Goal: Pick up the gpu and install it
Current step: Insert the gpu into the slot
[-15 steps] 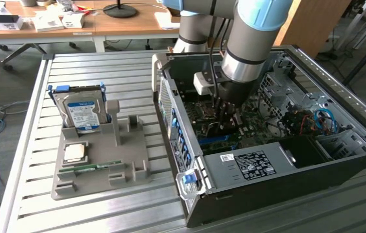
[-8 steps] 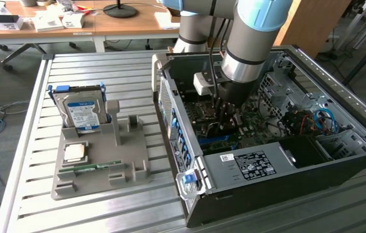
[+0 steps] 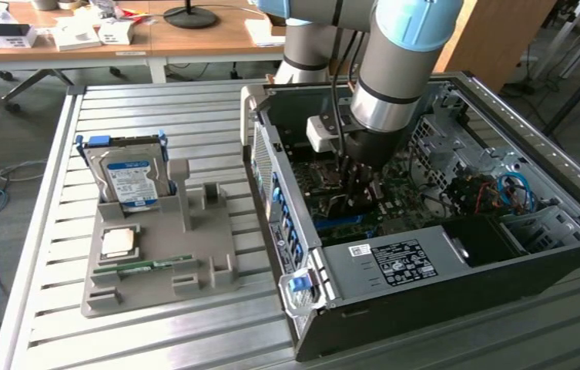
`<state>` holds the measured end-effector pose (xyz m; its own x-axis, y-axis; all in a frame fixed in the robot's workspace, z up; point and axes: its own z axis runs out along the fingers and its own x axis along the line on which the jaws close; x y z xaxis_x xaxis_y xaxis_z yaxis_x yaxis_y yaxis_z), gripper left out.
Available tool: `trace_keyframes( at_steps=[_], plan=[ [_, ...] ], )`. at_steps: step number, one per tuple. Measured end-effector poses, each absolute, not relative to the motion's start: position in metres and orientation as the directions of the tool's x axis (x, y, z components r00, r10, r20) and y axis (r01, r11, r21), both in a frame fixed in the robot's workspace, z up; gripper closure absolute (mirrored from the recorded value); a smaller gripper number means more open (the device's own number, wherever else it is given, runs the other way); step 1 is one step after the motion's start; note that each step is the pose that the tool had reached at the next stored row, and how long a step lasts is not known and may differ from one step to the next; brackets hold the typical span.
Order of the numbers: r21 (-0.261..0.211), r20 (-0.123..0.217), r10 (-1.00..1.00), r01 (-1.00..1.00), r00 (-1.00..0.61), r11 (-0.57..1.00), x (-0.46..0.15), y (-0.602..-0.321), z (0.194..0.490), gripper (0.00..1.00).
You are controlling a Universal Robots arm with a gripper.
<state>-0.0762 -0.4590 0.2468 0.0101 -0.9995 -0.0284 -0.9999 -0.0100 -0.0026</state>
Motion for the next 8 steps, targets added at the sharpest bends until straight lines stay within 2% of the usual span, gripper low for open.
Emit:
trace_keyframes(
  at_steps=[8],
  plan=[
    [-0.003,-0.029,-1.000,-1.000,0.001,-0.001,-0.0762,-0.4595,0.2485,0.74]
  ],
)
